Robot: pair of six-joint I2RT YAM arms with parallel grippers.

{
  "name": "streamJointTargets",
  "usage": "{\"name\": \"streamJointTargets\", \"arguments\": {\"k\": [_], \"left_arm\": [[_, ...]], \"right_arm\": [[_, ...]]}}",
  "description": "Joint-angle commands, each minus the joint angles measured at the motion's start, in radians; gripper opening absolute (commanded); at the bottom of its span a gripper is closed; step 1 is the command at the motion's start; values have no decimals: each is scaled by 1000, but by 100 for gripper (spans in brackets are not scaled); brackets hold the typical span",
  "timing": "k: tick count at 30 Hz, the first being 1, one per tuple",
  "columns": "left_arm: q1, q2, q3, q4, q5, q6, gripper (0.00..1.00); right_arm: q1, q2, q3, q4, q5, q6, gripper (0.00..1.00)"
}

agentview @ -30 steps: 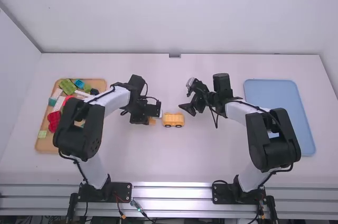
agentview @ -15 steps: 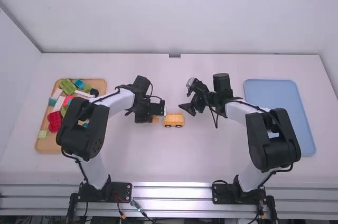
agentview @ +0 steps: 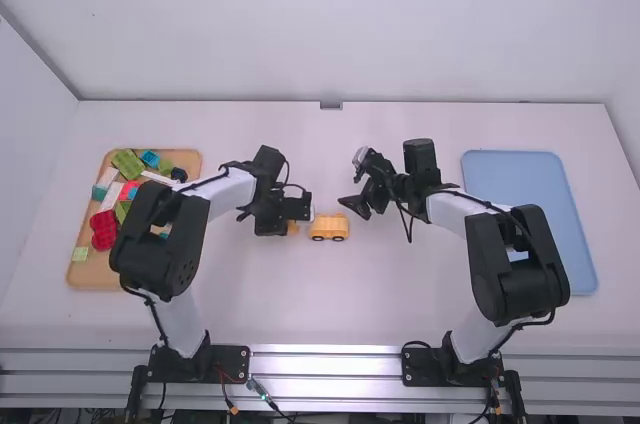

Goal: Assemble lego blocks to make yellow taxi

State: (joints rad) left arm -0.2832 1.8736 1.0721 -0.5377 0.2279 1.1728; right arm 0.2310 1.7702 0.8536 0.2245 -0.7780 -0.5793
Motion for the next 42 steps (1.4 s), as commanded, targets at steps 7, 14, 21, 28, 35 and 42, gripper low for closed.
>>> {"name": "streamJointTargets", "arguments": {"k": [7,14,21,28,35,42], "left_arm": [[8,10,-17,-12,-8,-6,59],[8,10,-11,-4,-8,-8,99],[7,10,55,29,-11,-185,99],[7,10,86,36,2,-297,99],[40,10,84,48,190,-145,99],[183,10,79,-10,523,6,99]], "right_arm": [[3,-24,17,-2,-7,4,99],[4,-24,17,0,-7,3,99],[3,-24,17,16,-7,3,99],[3,-24,17,55,-7,4,99],[3,-24,17,79,-11,4,99],[5,-24,17,79,-9,30,99]]}}
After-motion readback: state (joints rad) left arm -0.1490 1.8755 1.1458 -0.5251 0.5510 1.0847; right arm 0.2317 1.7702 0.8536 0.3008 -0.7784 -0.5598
